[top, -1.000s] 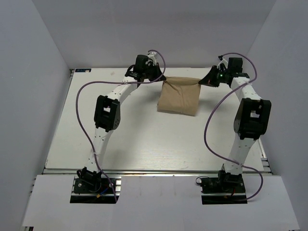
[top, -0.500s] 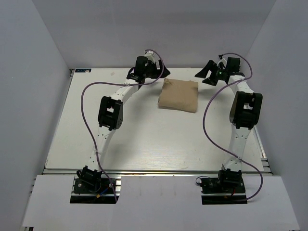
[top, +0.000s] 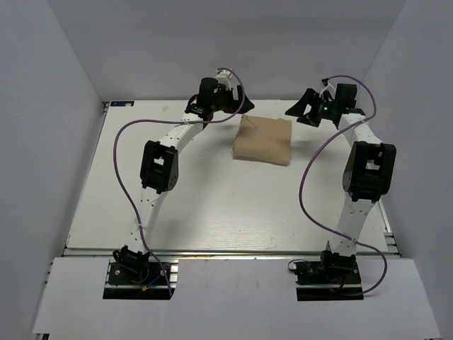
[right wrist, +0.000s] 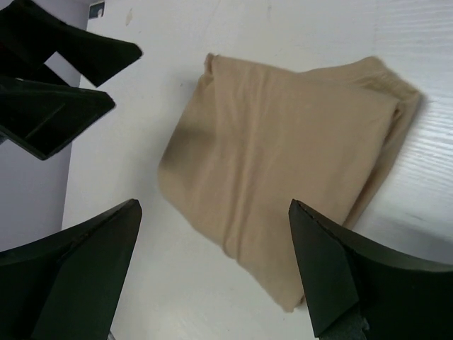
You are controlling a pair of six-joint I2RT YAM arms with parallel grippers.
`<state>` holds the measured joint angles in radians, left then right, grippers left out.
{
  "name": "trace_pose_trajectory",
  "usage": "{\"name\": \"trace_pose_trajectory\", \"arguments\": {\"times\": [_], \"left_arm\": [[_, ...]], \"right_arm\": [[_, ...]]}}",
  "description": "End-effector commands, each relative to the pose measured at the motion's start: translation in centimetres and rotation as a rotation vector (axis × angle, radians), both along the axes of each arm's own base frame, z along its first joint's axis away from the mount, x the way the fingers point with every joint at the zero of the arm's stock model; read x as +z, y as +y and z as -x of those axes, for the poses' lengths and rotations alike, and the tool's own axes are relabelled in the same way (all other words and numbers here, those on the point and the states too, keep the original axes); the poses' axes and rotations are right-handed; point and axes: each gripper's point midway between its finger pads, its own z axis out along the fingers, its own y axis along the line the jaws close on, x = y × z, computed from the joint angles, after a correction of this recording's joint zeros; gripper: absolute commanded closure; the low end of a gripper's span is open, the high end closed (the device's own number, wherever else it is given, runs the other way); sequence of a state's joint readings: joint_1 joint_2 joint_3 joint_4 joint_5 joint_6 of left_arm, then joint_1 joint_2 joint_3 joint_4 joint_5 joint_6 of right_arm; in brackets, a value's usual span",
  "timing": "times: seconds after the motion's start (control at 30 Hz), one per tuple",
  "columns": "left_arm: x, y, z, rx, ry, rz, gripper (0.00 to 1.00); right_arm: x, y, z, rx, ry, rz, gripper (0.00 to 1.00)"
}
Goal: Fold and stack the t-shirts
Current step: Fold the long partially folded tshirt into a neat square
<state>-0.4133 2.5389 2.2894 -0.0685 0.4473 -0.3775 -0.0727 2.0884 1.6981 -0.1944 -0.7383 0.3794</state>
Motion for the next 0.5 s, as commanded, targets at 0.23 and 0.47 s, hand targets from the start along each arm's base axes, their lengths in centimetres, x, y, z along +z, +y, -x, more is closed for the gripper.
{"name": "trace_pose_trajectory", "arguments": {"times": [0.23, 0.47], "left_arm": [[-2.6, -4.3, 8.8, -0.209, 0.117, -0.083, 0.0], [-10.8, -1.7, 13.2, -0.237, 0.299, -0.214, 0.0]], "right_arm": [[-2.2, 4.5, 4.2, 0.146, 0.032, -0.113, 0.1], [-7.6, 5.5, 6.5, 0.128, 0.162, -0.167, 0.1]]}}
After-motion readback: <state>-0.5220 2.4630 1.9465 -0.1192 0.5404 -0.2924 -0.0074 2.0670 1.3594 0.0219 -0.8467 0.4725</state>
